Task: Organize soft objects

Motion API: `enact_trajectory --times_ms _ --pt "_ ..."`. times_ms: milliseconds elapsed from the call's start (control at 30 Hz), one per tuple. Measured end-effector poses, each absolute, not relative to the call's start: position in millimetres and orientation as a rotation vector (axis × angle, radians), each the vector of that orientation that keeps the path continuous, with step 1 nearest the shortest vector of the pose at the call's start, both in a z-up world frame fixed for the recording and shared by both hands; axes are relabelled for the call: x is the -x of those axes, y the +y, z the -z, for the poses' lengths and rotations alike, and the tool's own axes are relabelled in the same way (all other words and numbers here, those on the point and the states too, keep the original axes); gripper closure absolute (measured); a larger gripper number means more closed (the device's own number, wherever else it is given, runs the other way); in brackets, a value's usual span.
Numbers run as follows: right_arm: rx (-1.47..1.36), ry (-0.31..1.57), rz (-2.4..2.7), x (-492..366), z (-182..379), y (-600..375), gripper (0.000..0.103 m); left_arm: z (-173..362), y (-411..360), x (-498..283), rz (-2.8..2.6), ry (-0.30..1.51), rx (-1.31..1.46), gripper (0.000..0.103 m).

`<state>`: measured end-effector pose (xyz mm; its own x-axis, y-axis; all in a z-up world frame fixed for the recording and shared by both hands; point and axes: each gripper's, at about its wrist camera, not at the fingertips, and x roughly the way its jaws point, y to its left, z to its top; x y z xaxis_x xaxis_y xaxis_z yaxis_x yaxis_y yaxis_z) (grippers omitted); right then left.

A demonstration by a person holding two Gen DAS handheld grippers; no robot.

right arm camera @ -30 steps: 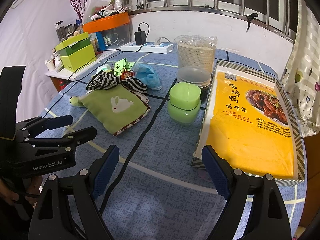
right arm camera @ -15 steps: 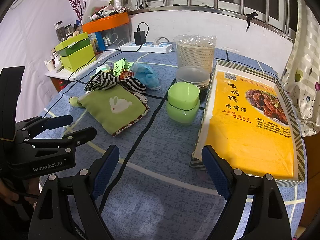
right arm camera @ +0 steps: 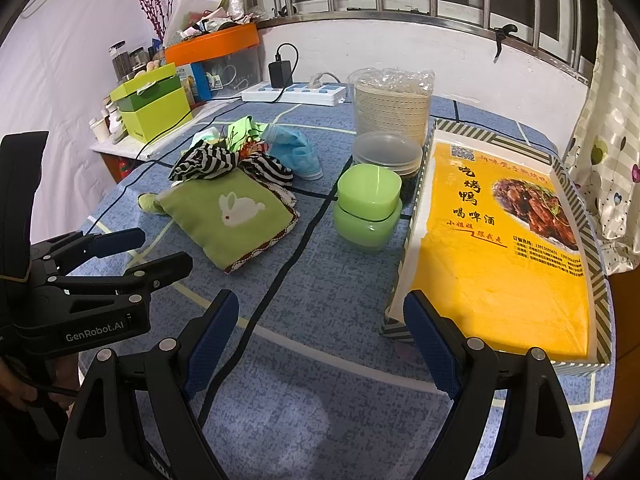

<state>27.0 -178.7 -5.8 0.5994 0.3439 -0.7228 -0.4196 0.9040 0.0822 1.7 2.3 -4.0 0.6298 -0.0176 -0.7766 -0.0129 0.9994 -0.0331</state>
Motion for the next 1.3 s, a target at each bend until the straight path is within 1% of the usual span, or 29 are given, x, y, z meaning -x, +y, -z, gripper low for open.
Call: enact_trajectory --times_ms 1300 --pt "0.097 0.827 -0.438 -28.7 11.4 -176.7 0.018 8.6 3.6 -0.6 -0.001 0.894 0.067 0.030"
